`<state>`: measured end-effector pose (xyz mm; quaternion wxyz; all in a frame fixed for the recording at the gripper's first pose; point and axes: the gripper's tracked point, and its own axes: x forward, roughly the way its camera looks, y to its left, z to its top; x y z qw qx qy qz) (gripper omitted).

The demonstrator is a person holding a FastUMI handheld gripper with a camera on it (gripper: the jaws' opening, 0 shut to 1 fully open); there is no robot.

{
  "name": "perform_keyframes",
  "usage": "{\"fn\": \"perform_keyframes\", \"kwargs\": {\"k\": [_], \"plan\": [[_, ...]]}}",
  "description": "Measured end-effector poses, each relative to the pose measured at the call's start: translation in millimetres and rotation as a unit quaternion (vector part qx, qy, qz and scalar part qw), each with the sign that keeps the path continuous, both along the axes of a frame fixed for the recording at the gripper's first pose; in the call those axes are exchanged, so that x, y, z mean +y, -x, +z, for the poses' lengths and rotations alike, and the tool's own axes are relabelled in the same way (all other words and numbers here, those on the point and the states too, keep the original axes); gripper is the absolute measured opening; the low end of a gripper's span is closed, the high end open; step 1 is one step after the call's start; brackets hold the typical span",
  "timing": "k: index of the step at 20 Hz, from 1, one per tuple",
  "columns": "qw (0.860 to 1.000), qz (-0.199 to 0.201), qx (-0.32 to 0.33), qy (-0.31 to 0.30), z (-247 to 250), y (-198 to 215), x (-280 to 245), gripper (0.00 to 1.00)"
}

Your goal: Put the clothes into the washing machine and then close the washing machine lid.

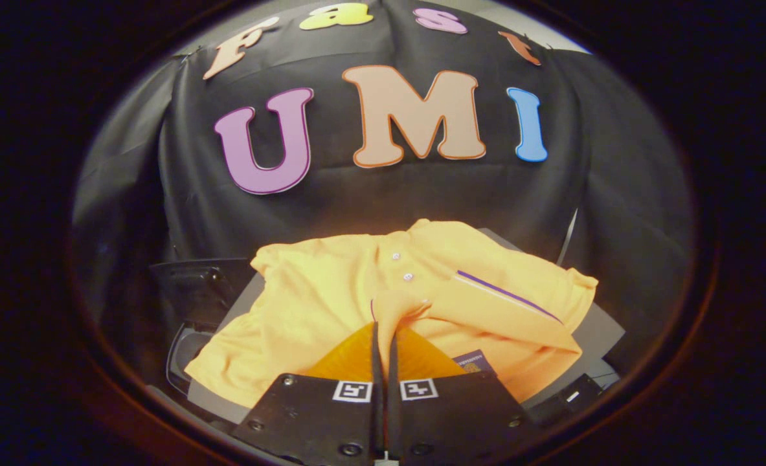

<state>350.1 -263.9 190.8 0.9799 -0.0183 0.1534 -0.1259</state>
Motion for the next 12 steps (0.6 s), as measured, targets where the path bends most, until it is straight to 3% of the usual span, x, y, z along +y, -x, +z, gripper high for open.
{"fn": "perform_keyframes", "kwargs": {"k": [6, 12], "plan": [[0.999, 0.022, -0.044, 0.009, 42, -15, 32, 0.00], [0.996, 0.061, -0.057, 0.021, 70, -30, 97, 0.00]]}}
